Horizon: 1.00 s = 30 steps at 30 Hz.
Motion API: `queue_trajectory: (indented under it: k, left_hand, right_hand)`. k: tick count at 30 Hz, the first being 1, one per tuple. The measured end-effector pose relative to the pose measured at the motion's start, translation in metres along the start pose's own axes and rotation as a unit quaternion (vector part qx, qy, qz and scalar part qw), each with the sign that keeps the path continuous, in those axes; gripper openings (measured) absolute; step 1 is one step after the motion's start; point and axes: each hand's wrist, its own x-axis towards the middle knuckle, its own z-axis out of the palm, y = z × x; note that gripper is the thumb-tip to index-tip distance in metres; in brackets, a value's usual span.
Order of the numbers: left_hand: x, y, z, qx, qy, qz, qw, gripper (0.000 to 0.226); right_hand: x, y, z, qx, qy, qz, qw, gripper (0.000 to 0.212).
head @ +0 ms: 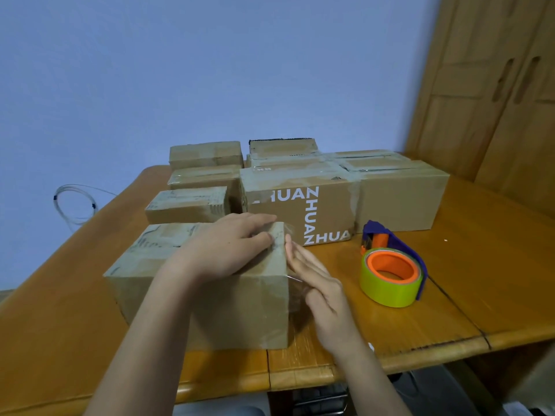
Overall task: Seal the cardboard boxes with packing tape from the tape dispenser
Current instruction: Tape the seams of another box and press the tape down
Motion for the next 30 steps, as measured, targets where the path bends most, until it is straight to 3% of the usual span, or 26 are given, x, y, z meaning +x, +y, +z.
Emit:
queue_trajectory:
  k: [5,8,14,19,23,30]
  left_hand:
    - [-0.004,0.002,-0.001,-0.015,0.002,-0.001,1.000,0.045]
    - [-0.003,0.001,-0.001,-0.033,0.007,-0.005,0.999,0.044]
    - [-0.002,-0.001,-0.001,-0.043,0.003,-0.005,0.999,0.045]
    - [0.001,-0.003,-0.001,-0.060,0.002,-0.001,0.998,0.045]
    - [0.002,-0.004,0.001,-0.071,0.005,0.002,0.997,0.044]
    - [0.001,-0.005,0.000,-0.046,0.002,0.004,0.999,0.046]
  right_hand:
    - [0.015,0.005,-0.002,-0.024,0.172,-0.017,0.985,0.041]
    - [0.041,0.001,-0.006,-0.012,0.210,-0.004,0.978,0.035]
    - [0.057,0.008,0.006,0.118,0.159,0.114,0.973,0.041]
    - [0.058,0.006,0.006,0.153,0.139,0.126,0.970,0.023]
    - [0.057,0.007,0.007,0.122,0.117,0.135,0.976,0.008]
    - [0.058,0.013,0.008,0.087,0.140,0.152,0.974,0.020]
